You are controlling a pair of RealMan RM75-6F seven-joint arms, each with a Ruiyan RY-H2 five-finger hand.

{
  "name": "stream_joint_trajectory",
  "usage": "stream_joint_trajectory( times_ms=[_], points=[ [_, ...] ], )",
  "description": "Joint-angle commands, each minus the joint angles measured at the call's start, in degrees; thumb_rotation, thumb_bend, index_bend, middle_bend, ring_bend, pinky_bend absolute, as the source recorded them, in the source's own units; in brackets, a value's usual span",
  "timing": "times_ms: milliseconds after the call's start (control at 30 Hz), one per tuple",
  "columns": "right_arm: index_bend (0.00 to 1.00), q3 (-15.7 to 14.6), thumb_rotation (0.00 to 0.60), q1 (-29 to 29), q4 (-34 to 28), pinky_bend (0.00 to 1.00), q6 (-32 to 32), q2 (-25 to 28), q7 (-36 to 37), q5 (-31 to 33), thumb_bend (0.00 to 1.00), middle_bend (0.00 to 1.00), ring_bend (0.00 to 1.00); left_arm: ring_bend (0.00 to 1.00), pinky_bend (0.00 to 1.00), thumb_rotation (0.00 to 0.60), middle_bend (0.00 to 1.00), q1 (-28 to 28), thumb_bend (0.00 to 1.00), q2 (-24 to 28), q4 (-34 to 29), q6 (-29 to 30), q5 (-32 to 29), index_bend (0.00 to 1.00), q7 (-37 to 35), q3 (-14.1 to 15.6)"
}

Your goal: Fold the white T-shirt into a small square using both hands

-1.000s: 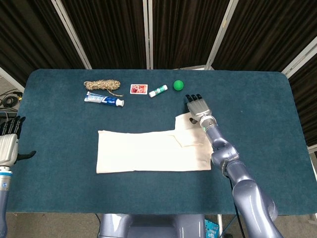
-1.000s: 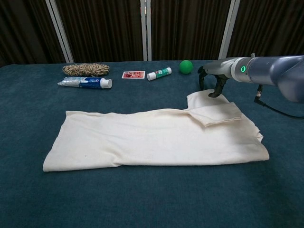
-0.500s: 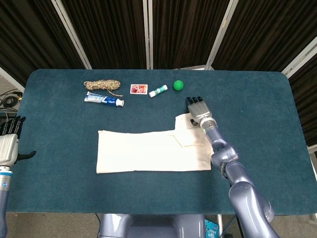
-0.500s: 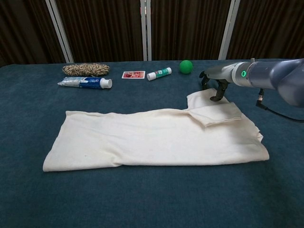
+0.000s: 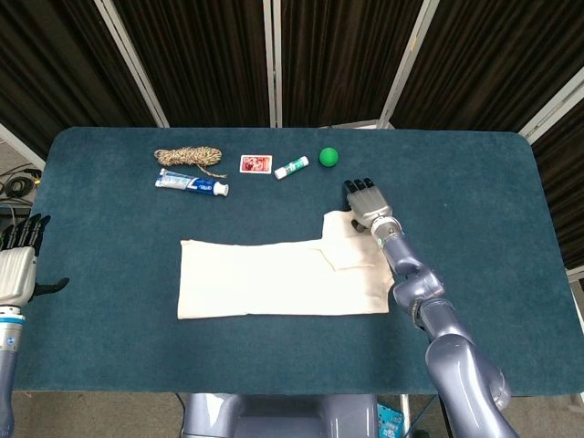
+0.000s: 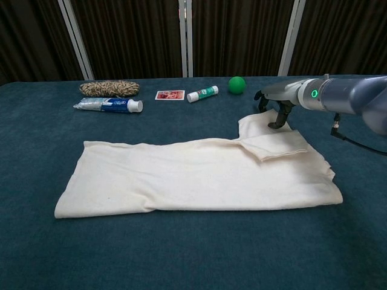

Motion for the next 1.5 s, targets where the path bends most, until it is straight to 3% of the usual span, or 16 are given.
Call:
stream_joint_trajectory(
  times_ms=[33, 367, 833, 1500],
  points=[
    [0.62, -0.32, 0.600, -0.13, 0.43, 0.00, 0.39, -0.24, 0.62, -0.38, 0.36, 0.05, 0.00, 0.00, 0.00, 0.600, 0.00, 0.01, 0.00, -0.01, 0.03, -0.07, -0.03, 0.00, 0.04, -0.04],
    [0.69, -1.35, 0.600, -0.88, 0.91, 0.00, 2.95, -0.38, 2.01, -1.65, 0.37, 0.09, 0.00, 0.00, 0.00, 0.600, 0.00, 0.07, 0.00, 0.03, -0.11, -0.15, 0.40, 0.00, 0.04, -0.08],
    [0.70, -3.41, 0.600, -3.04, -1.75, 0.00, 8.46, 1.66, 3.23, -3.93, 0.39, 0.10, 0.00, 0.00, 0.00, 0.600, 0.00, 0.43, 0.00, 0.52, -1.26, 0.42, 1.88, 0.00, -0.43, 0.20],
    [0.71, -5.90, 0.600, -7.62, -9.42, 0.00, 20.30, 6.64, 0.16, -6.96, 0.39, 0.12, 0.00, 0.00, 0.00, 0.600, 0.00, 1.06, 0.00, 1.45, -3.29, 1.77, 4.78, 0.00, -1.47, 0.91]
  ],
)
